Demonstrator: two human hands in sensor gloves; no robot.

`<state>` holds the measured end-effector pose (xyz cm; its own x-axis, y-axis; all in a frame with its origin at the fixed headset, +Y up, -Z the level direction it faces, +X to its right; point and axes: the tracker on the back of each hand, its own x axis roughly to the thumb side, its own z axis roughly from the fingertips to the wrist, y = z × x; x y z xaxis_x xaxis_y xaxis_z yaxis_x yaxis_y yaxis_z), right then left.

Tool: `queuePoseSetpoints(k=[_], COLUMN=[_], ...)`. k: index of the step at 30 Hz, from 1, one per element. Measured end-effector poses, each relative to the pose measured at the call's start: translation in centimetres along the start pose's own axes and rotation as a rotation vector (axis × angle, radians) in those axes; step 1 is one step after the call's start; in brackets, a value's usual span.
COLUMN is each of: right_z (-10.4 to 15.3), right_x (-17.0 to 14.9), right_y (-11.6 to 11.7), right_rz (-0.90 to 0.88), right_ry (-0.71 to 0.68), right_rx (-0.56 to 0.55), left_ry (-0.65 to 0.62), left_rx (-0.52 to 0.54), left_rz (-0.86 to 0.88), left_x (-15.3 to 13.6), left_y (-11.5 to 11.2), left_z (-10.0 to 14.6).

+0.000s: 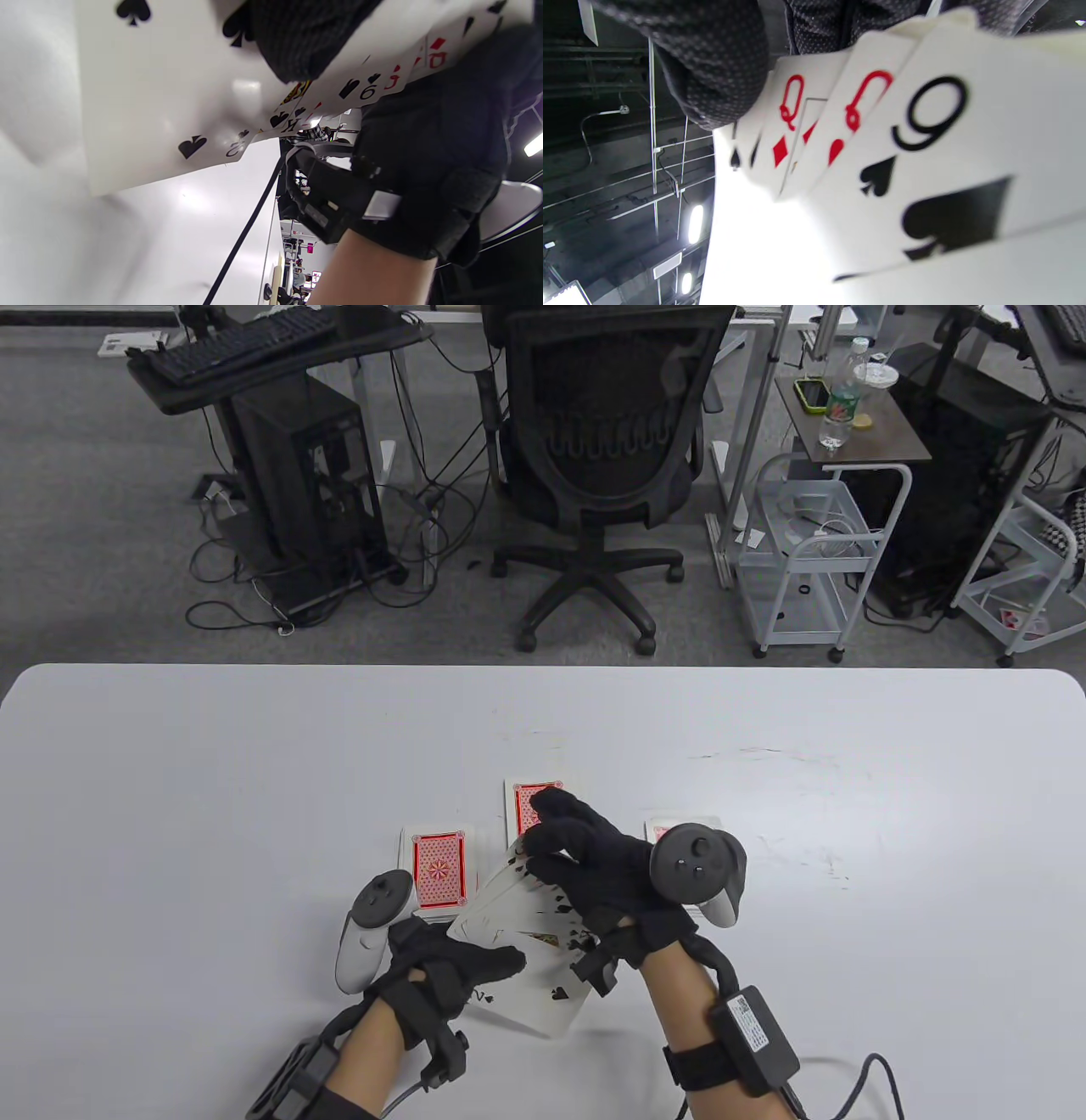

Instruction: Four-player card dealing with fan arrangement

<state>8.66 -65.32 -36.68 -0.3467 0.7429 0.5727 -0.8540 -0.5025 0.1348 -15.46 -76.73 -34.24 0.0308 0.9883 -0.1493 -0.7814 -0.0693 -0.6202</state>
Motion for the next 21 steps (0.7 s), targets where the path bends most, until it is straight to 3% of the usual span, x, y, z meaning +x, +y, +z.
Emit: queuePoseSetpoints(k=[5,9,12,21], right_z=[0.7,1.0,0.8,1.2], right_x=[-2.0,-3.4,-3.2,-1.2], right_y=[-1.0,-0.6,0.5,1.8], right_rz=[-0.045,-0.001,-0.009,0.196], right_ry=[0.197,0.335,0.305,0.142], right_rx=[-0.048,0.068,0.048,-0.056], left_ry=[-0.105,-0.163,-0.173,-0.168], left_rx=[0.060,0.134,0.178,0.295], left_rz=[0.169,0.277,0.292,0.345], left_x=[0.3,0.1,0.0,-0.4], left_y=[0.5,1.2,1.5,1.6], left_z=[0.5,1.0,1.2,1.7])
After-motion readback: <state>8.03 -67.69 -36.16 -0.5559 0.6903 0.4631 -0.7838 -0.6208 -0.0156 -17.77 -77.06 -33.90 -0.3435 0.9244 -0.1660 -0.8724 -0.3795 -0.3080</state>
